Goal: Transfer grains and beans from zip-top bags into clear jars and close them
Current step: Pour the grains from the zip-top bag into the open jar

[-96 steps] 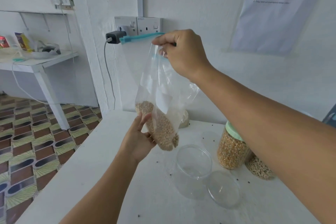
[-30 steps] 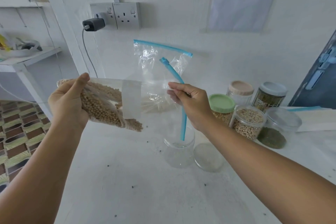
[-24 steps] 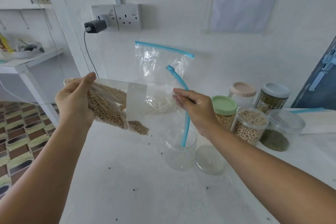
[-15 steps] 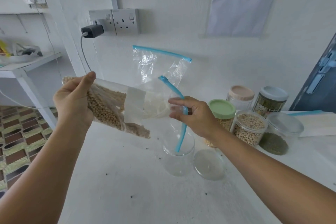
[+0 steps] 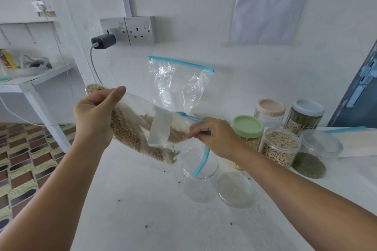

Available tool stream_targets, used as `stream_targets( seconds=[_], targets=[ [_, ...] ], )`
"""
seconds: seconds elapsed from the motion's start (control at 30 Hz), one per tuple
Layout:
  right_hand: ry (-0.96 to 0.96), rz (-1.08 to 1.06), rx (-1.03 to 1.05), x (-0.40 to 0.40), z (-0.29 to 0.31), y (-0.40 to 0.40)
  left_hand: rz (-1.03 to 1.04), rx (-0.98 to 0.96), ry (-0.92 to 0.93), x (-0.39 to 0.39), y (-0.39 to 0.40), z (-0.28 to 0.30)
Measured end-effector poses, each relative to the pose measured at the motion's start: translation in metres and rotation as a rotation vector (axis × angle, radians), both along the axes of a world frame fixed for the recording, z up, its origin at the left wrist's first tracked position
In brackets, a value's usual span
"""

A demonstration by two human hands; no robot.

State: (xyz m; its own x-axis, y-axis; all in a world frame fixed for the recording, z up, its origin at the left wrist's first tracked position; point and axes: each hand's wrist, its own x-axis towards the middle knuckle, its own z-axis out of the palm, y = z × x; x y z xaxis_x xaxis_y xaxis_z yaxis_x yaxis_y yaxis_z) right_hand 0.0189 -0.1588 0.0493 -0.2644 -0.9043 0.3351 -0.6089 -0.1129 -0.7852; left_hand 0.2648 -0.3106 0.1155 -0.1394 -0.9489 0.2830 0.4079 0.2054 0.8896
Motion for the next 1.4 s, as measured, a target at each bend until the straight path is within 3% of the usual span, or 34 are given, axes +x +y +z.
stream_targets(
  seconds=[0.23, 0.67, 1.1, 1.4],
  targets=[
    [-0.137, -0.014, -0.035, -0.007, 0.001, -0.001, 0.002, -0.009, -0.012, -0.001, -0.001, -0.002],
    [-0.148, 0.016, -0.198, -0.015, 0.023, -0.006, 0.056, -0.038, 0.017, 0.013, -0.018, 0.005],
    [-0.319, 0.031, -0.137, -0.001, 0.019, -0.009, 0.117, -0.062, -0.077, 0.020, -0.020, -0.013],
    [-0.359, 0.035, -0.134, 0.005, 0.023, -0.005, 0.105, -0.056, -0.021, 0.023, -0.021, -0.002]
  ],
)
